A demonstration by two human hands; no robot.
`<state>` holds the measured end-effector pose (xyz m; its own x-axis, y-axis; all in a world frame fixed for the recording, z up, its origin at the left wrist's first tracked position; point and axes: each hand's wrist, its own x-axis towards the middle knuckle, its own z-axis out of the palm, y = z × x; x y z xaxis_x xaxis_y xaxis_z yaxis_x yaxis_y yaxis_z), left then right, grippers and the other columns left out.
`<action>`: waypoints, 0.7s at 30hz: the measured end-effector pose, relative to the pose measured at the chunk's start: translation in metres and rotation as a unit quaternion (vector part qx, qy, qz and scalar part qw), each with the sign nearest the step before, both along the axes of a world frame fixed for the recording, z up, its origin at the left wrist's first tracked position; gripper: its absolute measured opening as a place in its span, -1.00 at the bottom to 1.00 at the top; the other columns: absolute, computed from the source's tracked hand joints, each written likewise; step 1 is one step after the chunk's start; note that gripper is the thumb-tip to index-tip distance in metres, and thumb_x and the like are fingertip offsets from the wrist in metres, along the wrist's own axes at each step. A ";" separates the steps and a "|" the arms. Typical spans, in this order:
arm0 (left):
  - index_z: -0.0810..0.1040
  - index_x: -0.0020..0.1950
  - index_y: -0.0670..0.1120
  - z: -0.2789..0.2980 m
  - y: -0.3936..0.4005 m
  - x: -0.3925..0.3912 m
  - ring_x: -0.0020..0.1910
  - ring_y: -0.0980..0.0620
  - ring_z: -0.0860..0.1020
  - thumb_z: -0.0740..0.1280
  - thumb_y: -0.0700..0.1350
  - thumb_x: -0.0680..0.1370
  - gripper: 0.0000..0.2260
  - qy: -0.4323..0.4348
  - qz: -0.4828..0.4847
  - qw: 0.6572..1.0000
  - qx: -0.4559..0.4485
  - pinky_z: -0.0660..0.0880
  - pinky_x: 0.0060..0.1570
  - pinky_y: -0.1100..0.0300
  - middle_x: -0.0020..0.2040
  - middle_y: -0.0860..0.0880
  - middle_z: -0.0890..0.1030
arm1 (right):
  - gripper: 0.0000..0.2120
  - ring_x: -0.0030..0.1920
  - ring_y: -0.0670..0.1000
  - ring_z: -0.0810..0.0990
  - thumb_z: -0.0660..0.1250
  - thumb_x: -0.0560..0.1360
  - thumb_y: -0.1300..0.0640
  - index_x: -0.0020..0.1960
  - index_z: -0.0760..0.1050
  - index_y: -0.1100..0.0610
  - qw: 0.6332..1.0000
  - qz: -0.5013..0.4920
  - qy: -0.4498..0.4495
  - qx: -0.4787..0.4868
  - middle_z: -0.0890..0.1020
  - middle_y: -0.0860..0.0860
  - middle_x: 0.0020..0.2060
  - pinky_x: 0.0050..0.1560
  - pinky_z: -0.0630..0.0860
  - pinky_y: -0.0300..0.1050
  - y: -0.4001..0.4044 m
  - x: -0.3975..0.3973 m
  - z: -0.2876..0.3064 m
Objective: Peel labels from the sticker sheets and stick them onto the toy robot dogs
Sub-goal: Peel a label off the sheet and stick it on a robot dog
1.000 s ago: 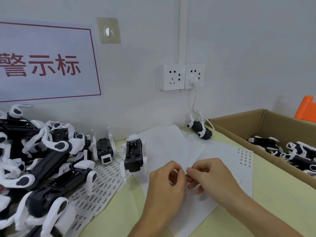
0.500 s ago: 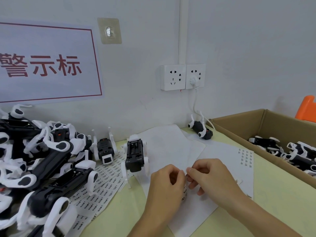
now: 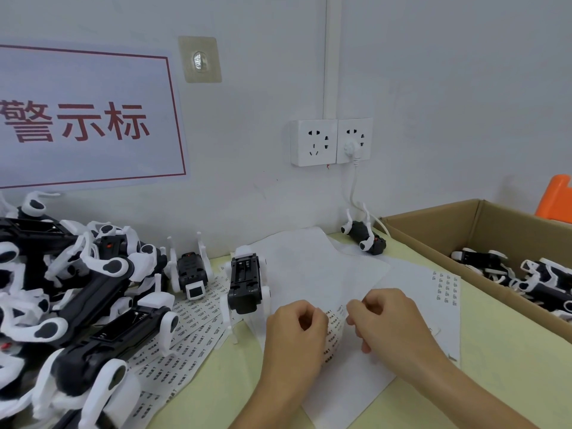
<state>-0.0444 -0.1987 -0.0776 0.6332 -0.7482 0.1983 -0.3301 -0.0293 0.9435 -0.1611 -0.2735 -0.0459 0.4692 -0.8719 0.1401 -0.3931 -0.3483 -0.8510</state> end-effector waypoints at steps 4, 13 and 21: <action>0.55 -0.29 -0.19 -0.001 -0.001 0.000 -0.37 0.10 0.48 0.28 -0.20 0.58 -0.75 0.015 0.004 1.000 -0.007 0.52 -0.26 0.03 -0.30 -0.14 0.60 | -0.55 -0.59 -0.02 0.39 0.18 0.52 0.07 -0.47 0.46 0.29 0.998 0.006 0.005 0.056 0.48 -0.02 -0.64 -0.41 0.41 -0.15 0.002 -0.004 0.008; 0.56 -0.25 -0.09 0.001 0.001 0.001 -0.37 0.12 0.51 0.27 -0.20 0.59 -0.78 0.045 0.027 0.998 -0.044 0.53 -0.25 0.01 -0.36 -0.02 0.60 | -0.64 -0.56 0.02 0.39 0.17 0.55 0.10 -0.21 0.71 0.11 0.980 0.094 -0.066 0.164 0.48 0.09 -0.54 -0.53 0.29 -0.19 0.013 -0.001 0.014; 0.58 -0.21 -0.03 0.000 0.000 0.000 -0.31 0.09 0.57 0.32 -0.16 0.59 -0.82 0.022 0.037 0.997 -0.058 0.56 -0.20 0.00 -0.30 0.00 0.63 | -0.79 -0.55 0.03 0.38 0.27 0.54 0.11 -0.03 0.69 0.08 0.972 0.112 -0.091 0.187 0.47 0.09 -0.53 -0.55 0.28 -0.21 0.017 0.000 0.013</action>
